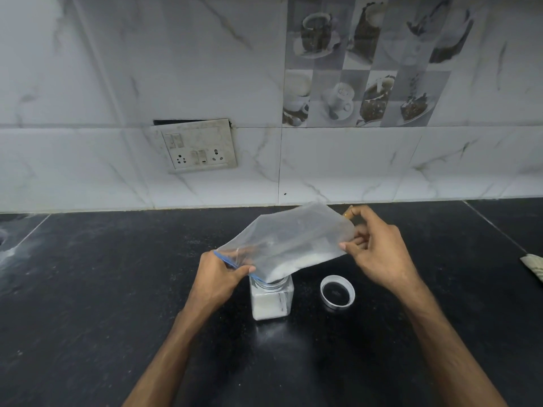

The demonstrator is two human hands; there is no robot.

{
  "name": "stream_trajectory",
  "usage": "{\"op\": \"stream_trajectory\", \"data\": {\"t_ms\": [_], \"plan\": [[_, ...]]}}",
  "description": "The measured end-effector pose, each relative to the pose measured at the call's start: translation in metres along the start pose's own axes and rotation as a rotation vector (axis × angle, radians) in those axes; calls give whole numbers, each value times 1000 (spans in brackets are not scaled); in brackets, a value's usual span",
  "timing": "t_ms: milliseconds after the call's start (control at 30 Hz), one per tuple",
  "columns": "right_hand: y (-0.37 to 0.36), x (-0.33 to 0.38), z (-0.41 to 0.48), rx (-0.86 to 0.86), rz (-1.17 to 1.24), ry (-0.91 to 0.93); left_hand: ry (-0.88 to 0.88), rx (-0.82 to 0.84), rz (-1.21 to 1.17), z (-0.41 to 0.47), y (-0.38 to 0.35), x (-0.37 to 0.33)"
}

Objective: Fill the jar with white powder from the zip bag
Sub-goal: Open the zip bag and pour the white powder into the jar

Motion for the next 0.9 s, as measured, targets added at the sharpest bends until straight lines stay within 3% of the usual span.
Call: {"op": "stream_trajectory", "data": {"t_ms": [567, 900], "plan": [[4, -17, -1, -169, 215, -86, -3, 31, 28, 0, -2, -6], [3, -16, 1, -185, 217, -85, 7, 21, 47, -1, -2, -3]]}}
Point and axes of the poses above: each hand's wrist, its own z-axis towards the middle knuckle, its own y-axis out of the back of the hand, x = y × z, the point moved 7 cm from there along z, towards the middle knuckle, and after that the axes turned 6 degrees about -y, right-handed, at the moved point
